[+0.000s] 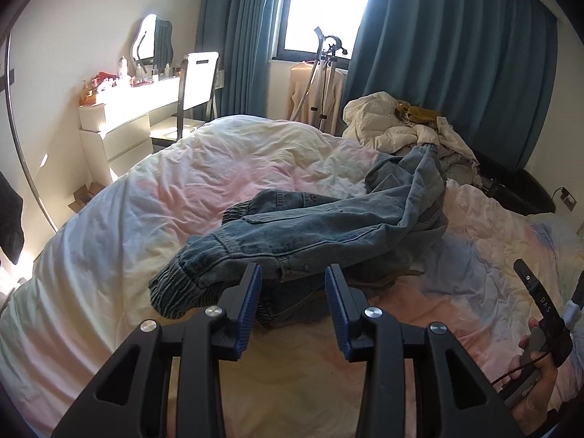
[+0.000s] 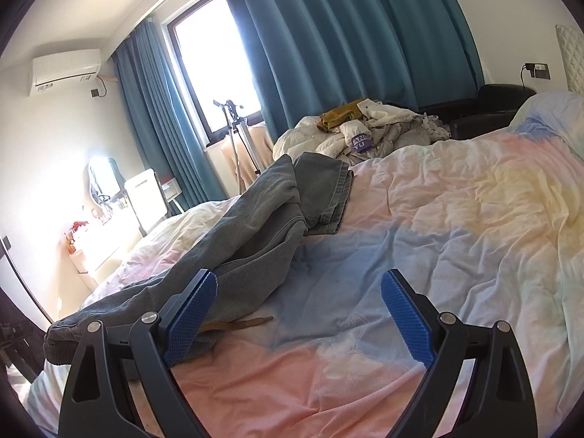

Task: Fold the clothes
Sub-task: 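Lower the jeans onto the duvet with the left gripper while the right gripper approaches the other leg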

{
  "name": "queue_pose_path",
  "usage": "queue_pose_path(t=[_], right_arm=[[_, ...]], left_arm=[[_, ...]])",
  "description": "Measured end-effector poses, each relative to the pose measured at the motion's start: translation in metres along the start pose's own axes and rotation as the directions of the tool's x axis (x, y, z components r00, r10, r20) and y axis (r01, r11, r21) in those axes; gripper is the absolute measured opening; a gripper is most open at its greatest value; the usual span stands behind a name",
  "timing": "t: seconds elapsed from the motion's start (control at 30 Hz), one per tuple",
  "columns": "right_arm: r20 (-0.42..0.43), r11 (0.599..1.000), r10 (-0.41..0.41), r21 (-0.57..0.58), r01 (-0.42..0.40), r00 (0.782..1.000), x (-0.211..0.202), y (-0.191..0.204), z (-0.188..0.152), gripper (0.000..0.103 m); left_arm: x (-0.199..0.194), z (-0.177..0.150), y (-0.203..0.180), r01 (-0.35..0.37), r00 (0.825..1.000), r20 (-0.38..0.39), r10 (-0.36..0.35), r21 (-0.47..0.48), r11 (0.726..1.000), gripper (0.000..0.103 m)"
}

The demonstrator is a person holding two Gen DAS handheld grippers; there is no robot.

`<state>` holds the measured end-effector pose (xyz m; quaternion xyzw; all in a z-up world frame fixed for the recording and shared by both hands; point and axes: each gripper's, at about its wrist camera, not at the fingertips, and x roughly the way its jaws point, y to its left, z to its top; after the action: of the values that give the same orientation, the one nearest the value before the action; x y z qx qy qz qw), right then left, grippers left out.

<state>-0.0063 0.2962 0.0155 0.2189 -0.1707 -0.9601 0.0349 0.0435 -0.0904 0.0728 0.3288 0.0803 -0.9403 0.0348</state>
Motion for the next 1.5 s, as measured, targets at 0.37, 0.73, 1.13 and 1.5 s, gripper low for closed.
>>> queue_pose_path(t=[0.37, 0.73, 1.13, 1.5], right_arm=[[-0.01, 0.999, 0.0, -0.047, 0.0, 1.0, 0.009, 0.006, -0.004, 0.093], [-0.066, 0.993, 0.0, -0.117, -0.008, 0.998, 0.045, 0.018, -0.006, 0.093], [-0.122, 0.971, 0.056, -0.223, -0.082, 0.991, 0.163, 0.064, 0.074, 0.093], [-0.258, 0.939, -0.195, -0.329, 0.104, 0.946, 0.383, 0.078, 0.166, 0.074]], left_arm=[[0.087, 0.026, -0.067, 0.111, 0.993, 0.032, -0.114, 0.096, 0.989, 0.037], [0.145, 0.014, -0.064, 0.073, 0.996, 0.033, -0.079, 0.145, 0.987, 0.037], [0.171, 0.018, -0.039, 0.129, 0.991, 0.02, -0.131, 0.061, 0.99, 0.037], [0.187, 0.005, -0.039, 0.223, 0.972, 0.063, -0.227, 0.068, 0.972, 0.037]])
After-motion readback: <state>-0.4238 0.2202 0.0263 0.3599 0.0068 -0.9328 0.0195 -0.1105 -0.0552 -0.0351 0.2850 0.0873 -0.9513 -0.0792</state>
